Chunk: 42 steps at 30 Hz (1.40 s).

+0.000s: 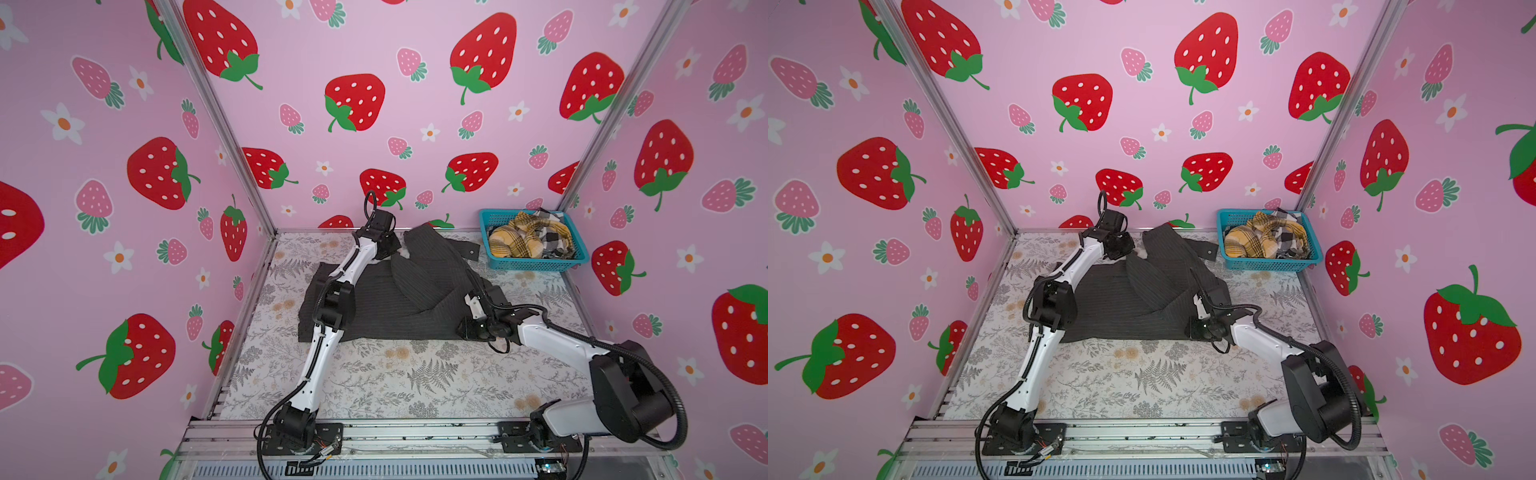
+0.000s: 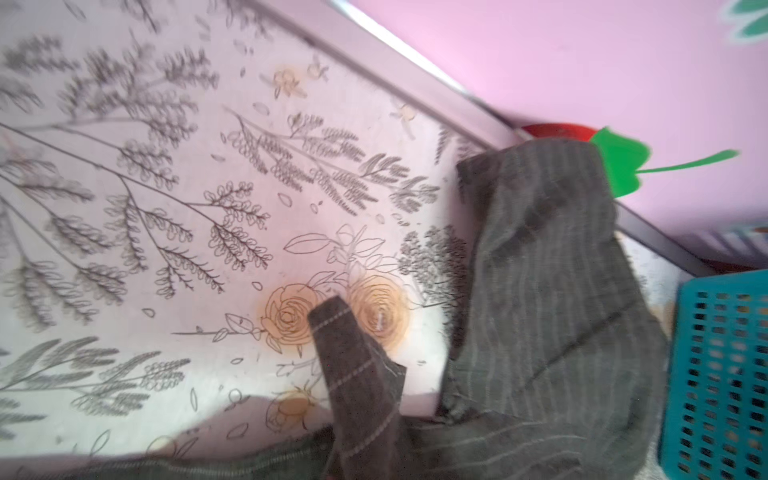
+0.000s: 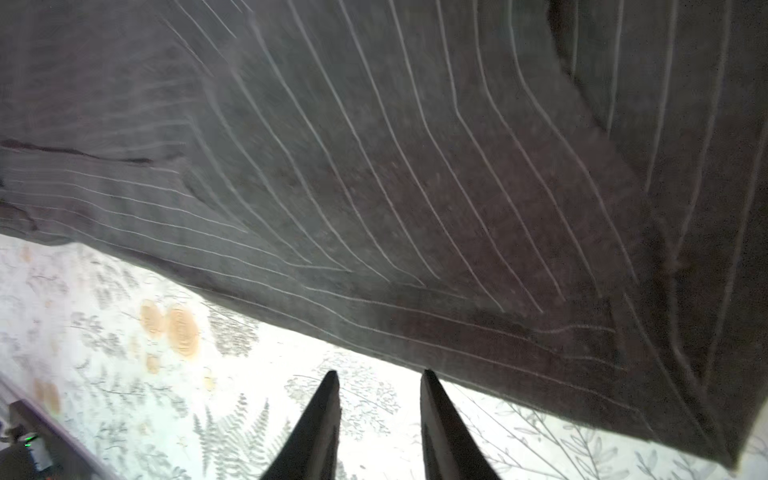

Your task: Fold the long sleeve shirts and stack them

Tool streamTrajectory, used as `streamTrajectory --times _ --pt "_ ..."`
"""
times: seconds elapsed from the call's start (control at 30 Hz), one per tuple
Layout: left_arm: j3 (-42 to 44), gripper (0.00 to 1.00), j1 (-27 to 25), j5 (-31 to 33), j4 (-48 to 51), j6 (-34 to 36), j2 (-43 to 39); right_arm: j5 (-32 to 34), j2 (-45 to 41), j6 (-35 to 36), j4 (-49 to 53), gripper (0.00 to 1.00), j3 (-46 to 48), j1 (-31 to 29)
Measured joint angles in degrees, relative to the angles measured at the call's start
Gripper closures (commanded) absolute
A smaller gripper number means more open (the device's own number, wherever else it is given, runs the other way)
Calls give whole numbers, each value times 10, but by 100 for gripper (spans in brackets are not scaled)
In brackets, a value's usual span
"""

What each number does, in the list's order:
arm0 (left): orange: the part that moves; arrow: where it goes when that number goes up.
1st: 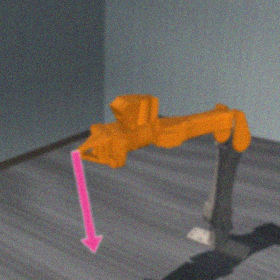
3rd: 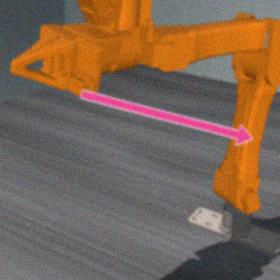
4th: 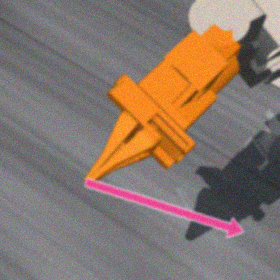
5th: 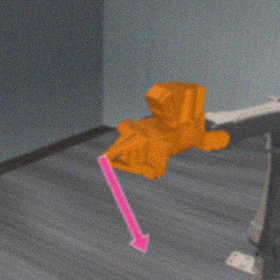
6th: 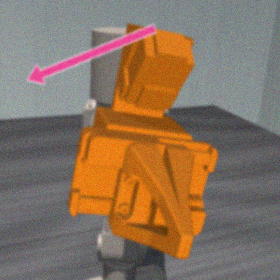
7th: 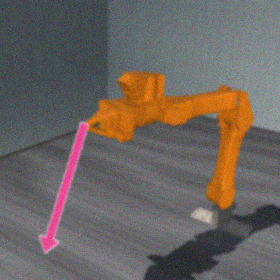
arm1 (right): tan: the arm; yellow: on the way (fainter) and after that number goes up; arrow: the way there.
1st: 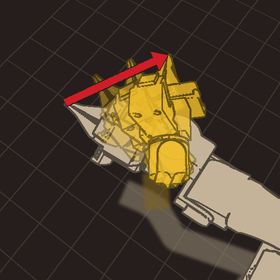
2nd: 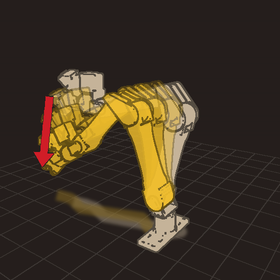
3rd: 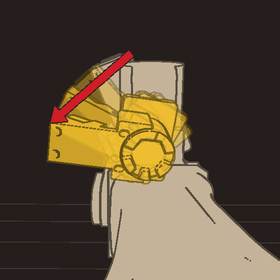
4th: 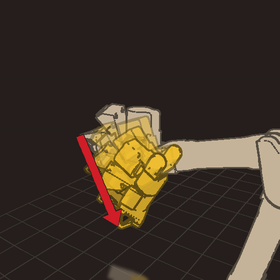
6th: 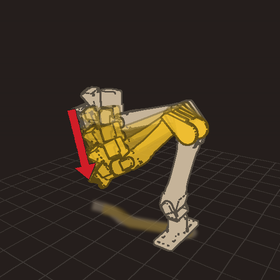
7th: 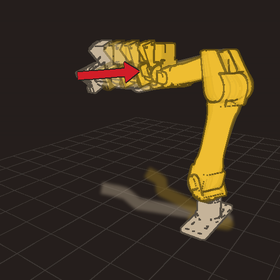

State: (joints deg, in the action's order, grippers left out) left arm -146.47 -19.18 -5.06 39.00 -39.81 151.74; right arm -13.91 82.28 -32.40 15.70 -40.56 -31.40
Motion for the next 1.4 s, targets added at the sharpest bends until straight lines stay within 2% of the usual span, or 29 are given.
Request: streamTrajectory --times 0.1,0.2,0.4,0.43,0.5,0.57,0.6,0.73,0.83,0.97,1.07,1.17,1.33,1.4 --pt "40 93 -6 2 -26 12 -71 7 24 -8 -5 69 14 0" --pt "117 93 -15 4 -67 30 -171 12 29 -12 -23 68 13 0" --pt "327 93 -29 22 -155 64 -371 14 24 -23 -30 53 13 0" --pt "367 89 -30 26 -166 65 -397 15 20 -24 -28 51 13 0" --pt "474 60 -30 37 -188 64 -455 17 7 -25 -26 49 14 0" --pt "574 47 -30 47 -196 54 -499 20 -11 -25 -25 49 14 0" --pt "628 39 -30 54 -197 47 -521 21 -21 -25 -24 45 14 0" --pt "815 27 -28 80 -178 -2 -602 30 -50 -26 -19 44 12 0" --pt "898 22 -28 91 -137 -29 -661 35 -55 -26 -8 44 1 0" --pt "907 16 -24 122 -63 -51 -718 36 -55 -26 -4 45 -21 0" --pt "876 14 -5 129 -11 -59 -727 36 -49 -26 -4 46 -35 0" --pt "827 18 26 97 13 -69 -690 34 -36 -27 -6 47 -42 0" --pt "773 24 71 10 10 -98 -589 33 -24 -29 -7 48 -43 0" --pt "761 27 80 -18 9 -113 -554 33 -24 -29 -7 51 -43 0"
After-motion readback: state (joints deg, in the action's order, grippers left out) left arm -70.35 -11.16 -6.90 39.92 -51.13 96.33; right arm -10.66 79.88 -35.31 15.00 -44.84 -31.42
